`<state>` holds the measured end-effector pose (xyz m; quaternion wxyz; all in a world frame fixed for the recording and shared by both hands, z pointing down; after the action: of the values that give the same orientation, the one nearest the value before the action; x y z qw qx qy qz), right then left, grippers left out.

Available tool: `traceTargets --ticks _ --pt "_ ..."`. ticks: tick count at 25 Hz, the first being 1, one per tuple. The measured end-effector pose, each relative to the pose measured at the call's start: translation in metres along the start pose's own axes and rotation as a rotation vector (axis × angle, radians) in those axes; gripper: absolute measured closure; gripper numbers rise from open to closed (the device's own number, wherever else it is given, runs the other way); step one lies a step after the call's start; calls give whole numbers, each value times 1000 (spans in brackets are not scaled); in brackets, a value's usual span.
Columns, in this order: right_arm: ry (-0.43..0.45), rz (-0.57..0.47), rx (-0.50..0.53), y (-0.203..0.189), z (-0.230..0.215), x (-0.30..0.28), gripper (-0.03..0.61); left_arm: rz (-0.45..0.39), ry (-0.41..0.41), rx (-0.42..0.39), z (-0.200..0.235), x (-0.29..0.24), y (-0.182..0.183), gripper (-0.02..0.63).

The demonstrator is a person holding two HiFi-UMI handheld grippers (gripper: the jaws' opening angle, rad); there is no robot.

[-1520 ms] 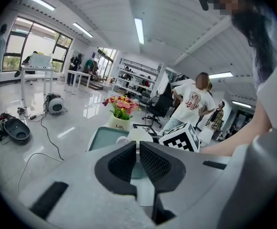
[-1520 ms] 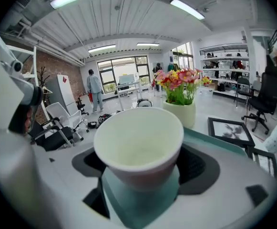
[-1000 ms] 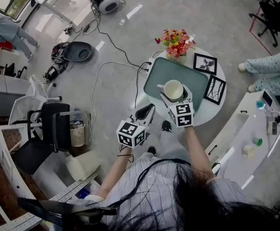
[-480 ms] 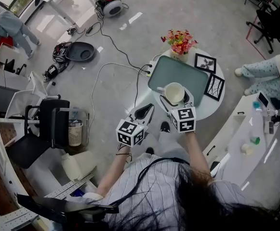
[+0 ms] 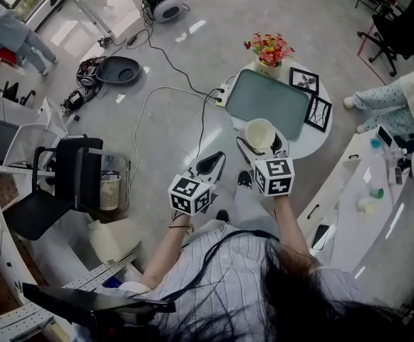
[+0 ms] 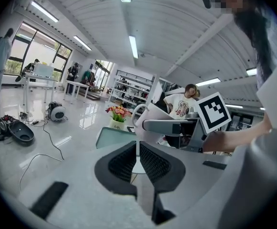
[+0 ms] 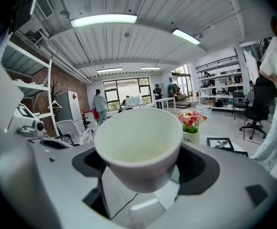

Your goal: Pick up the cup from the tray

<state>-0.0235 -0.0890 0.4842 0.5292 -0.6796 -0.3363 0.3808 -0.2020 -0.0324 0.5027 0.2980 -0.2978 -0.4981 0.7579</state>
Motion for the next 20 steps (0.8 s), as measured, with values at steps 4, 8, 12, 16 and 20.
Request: traceTargets --ticks 4,8,12,16,20 --pt "-17 -20 -4 2 22 23 167 -13 -18 -4 -9 25 -3 600" --pt "-37 -31 -11 3 42 46 167 -21 -37 -10 -19 49 -8 600" --pt "-53 -39 -18 4 60 66 167 -32 -44 12 -23 70 -14 600" --pt "-65 -32 -17 4 72 85 167 -35 -49 37 -30 82 -18 600" --pt "-68 -25 -18 3 77 99 167 -50 -51 48 -38 87 -19 600"
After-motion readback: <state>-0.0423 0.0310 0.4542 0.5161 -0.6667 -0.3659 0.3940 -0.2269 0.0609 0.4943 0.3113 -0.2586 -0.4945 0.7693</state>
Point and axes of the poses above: the fingertips, and each gripper's own axes: x backward along the fingers, z to its left, y out of its top, the point moved 8 cm from there along x, backward along the fingers, and after that the axes turned 12 degrees about -z, right-handed, at the moved point
